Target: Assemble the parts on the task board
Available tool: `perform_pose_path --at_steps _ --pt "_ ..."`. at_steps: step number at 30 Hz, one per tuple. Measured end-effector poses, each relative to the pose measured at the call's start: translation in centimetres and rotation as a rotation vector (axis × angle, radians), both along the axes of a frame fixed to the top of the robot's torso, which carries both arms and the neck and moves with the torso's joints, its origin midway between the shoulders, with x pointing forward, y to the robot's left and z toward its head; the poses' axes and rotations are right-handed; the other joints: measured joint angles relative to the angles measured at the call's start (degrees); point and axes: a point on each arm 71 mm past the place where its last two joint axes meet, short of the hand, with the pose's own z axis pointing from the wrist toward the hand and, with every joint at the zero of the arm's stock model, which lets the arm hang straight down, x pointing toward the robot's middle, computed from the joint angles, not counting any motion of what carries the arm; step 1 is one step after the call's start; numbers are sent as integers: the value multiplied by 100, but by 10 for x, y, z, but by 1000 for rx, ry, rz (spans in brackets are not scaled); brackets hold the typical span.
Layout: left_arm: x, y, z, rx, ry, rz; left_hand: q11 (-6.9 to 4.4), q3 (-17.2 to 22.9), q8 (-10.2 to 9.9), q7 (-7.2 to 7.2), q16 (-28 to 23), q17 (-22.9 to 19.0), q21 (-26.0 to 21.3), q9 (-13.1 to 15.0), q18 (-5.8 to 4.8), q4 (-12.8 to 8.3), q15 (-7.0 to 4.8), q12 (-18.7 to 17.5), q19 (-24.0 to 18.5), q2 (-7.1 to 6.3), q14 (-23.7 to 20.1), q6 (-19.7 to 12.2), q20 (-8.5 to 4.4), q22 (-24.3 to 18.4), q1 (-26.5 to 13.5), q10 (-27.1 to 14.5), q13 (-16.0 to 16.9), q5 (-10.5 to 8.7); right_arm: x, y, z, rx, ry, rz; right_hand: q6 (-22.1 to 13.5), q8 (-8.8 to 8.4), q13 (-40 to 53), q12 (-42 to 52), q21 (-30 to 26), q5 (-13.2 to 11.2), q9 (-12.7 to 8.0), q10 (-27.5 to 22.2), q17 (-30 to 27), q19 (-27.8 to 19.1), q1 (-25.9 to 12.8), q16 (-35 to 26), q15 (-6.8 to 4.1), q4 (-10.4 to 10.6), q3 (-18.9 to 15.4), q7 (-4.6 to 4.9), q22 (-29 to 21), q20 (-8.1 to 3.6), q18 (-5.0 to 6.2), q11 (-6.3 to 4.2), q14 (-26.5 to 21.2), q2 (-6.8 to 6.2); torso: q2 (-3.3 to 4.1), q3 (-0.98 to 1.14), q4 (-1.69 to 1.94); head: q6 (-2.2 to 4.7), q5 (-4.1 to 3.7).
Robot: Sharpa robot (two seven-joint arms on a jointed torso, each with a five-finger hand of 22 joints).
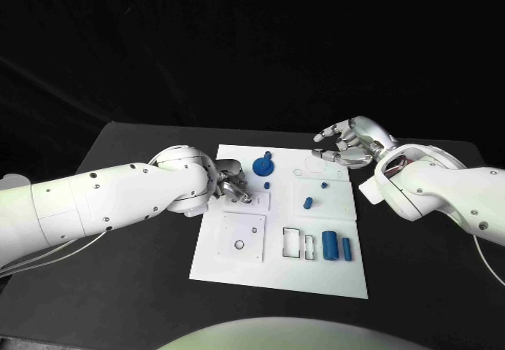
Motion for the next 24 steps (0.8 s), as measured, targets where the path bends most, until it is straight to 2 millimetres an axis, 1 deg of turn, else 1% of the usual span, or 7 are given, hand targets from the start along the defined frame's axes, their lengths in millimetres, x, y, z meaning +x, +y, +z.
perform_pose_path --at_steps 7,10,12,13,14,21,24 --pt "1 -1 0 -2 4 4 -32 -46 36 -32 0 0 0 9 0 -48 -10 0 0 116 -10 -34 0 1 -130 32 23 -48 0 0 -1 0 1 -1 0 0 0 0 0 0 0 0 0 0 0 0 0 0 0 0 0 0 0 0 0 0 1 0 -4 -9 0" --pt "2 -1 0 -3 5 5 -31 -23 38 -32 0 0 0 5 0 -99 -21 0 0 130 -21 -34 0 1 -161 31 28 -72 0 -1 -1 0 2 -1 0 0 0 0 0 0 0 0 0 0 0 0 0 0 0 0 0 0 0 0 0 0 1 0 -5 -15 -9" --pt "2 -1 0 -3 6 6 -31 27 38 -33 0 0 0 -13 0 -149 -21 0 0 93 -21 -33 0 1 -212 31 34 -77 0 -1 -1 0 2 -1 0 0 0 0 0 0 0 0 0 0 0 0 0 0 0 0 0 0 0 0 0 0 1 0 -5 -16 -14" --pt "2 -1 0 -3 6 6 -32 64 38 -33 0 0 0 -14 0 -187 -33 0 0 121 -9 -33 0 1 -244 32 34 -78 0 -1 -1 0 2 -1 0 0 0 0 0 0 0 0 0 0 0 0 0 0 0 0 0 0 0 0 0 0 1 1 -4 -17 -15" --pt "2 -1 0 -3 7 7 -42 64 38 -33 0 0 0 -19 0 -187 -43 0 0 115 1 -33 0 1 -250 42 38 -78 0 -1 -1 0 2 -2 0 0 0 0 0 0 0 0 0 0 0 0 0 9 9 0 0 0 0 0 0 0 0 1 -4 -17 -17" --pt "3 -1 -1 -4 10 9 -52 -24 -6 -35 0 0 -25 -60 0 -276 -43 22 1 166 1 -31 -1 0 -330 52 54 -99 0 -1 -2 -1 4 -2 0 0 -1 0 0 0 1 0 0 0 0 0 0 15 16 0 0 0 0 0 0 0 -3 1 -2 -25 -25" --pt "3 -1 -1 -5 13 9 -52 -69 -22 -58 0 0 -25 -76 0 -321 -43 22 21 145 1 -8 -21 -3 -355 52 56 -99 0 -1 -2 -1 5 -1 0 0 -1 0 0 0 0 0 0 0 0 0 0 15 16 0 0 0 0 0 0 0 -4 1 -2 -25 -30"
